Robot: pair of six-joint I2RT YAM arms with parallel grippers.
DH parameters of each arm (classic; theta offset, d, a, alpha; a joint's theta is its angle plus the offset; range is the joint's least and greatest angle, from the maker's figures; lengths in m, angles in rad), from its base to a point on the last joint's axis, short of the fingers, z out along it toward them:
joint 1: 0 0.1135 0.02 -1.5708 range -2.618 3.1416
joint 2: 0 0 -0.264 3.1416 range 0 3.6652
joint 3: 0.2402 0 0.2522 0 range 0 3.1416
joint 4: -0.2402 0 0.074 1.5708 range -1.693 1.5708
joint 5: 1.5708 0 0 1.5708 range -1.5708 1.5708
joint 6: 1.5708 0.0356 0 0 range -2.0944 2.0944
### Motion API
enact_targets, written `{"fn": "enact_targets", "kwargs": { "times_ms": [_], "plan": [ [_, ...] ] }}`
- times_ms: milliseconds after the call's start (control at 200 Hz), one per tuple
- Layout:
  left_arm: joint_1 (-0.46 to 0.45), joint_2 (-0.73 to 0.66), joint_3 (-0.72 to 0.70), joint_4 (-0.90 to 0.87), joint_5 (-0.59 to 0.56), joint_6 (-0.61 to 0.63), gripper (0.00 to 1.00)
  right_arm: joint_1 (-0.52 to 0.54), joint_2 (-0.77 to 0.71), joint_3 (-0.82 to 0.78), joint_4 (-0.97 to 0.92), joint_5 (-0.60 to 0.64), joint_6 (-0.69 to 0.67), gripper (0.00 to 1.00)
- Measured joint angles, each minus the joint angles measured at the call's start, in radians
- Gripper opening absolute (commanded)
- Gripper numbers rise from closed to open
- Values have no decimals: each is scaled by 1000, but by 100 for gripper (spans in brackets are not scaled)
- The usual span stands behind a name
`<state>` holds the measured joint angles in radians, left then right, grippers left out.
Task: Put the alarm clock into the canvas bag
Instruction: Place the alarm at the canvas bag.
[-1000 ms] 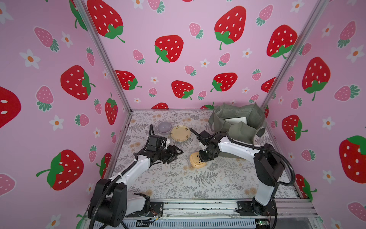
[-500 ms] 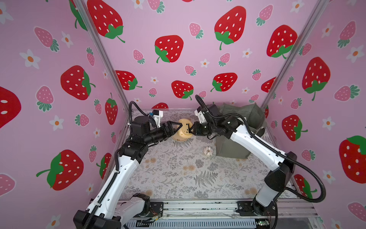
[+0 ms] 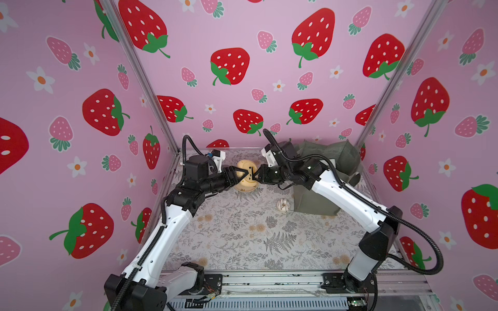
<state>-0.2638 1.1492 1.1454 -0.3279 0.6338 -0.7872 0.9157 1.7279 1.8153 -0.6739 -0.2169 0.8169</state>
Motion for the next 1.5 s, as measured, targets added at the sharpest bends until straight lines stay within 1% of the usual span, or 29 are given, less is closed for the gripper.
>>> {"fn": "enact_targets", "kwargs": {
  "times_ms": [55, 70, 90, 120, 135, 140, 145, 150, 155, 165, 270, 320, 420, 485, 560, 670, 740, 836, 911, 1006, 1096, 1126, 1156, 1236, 1296, 1421, 1501],
  "plan": [
    [-4, 12, 12, -14, -5, 14, 43, 0, -3, 0, -2, 16, -3, 20],
    [-6, 15, 15, -17, -8, 16, 40, -1, -4, 0, -3, 19, -3, 23],
    [-8, 18, 19, -23, -14, 24, 38, -1, -7, 0, -6, 27, -4, 30],
    [-10, 22, 24, -31, -20, 31, 35, -1, -10, 0, -10, 36, -6, 48],
    [-11, 23, 27, -35, -21, 33, 34, -1, -13, 0, -12, 38, 0, 68],
    [-11, 23, 27, -36, -22, 35, 34, -1, -13, 0, -12, 37, 0, 80],
    [-11, 23, 27, -37, -22, 36, 34, -1, -14, 0, -12, 37, -3, 89],
    [-11, 24, 27, -37, -21, 36, 34, 0, -15, 0, -12, 36, -4, 95],
    [-12, 24, 28, -38, -20, 36, 34, 0, -16, 0, -11, 35, -5, 98],
    [-13, 24, 29, -39, -19, 38, 34, 0, -18, 0, -9, 36, -3, 100],
    [-17, 10, 42, -41, -27, 70, 34, -7, -43, 0, -53, 62, -5, 100],
    [-19, -7, 45, -30, -39, 100, 33, -18, -57, 0, -71, 59, -6, 100],
    [-43, -37, 45, 2, -78, 210, 33, -48, -116, -10, -72, 22, 2, 100],
    [-74, -50, 44, 41, -116, 332, 36, -84, -193, -52, -42, -35, 33, 100],
    [-122, -58, 43, 87, -162, 494, 36, -164, -317, -137, 26, -129, 114, 100],
    [-188, -46, 43, 149, -215, 750, 35, -280, -468, -240, 154, -235, 309, 100],
    [-225, -26, 44, 183, -242, 908, 35, -309, -518, -270, 209, -291, 435, 100],
    [-268, 12, 44, 222, -276, 1120, 38, -310, -526, -271, 250, -357, 572, 100],
    [-295, 36, 44, 248, -285, 1271, 38, -309, -506, -266, 260, -393, 652, 100],
    [-317, 57, 44, 285, -281, 1422, 38, -309, -483, -269, 268, -420, 736, 100],
    [-327, 72, 47, 298, -267, 1553, 37, -309, -481, -290, 268, -431, 789, 100],
    [-330, 76, 47, 302, -266, 1584, 37, -309, -484, -302, 267, -435, 805, 100],
    [-332, 79, 49, 303, -264, 1617, 37, -309, -488, -313, 265, -436, 817, 98],
    [-338, 82, 54, 309, -262, 1698, 37, -309, -510, -363, 267, -439, 855, 88],
    [-343, 82, 60, 311, -260, 1751, 37, -306, -526, -400, 264, -440, 885, 82],
    [-356, 82, 72, 323, -259, 1853, 37, -289, -535, -432, 269, -439, 931, 78],
    [-366, 82, 73, 330, -259, 1920, 40, -282, -536, -453, 299, -437, 964, 75]
  ]
}}
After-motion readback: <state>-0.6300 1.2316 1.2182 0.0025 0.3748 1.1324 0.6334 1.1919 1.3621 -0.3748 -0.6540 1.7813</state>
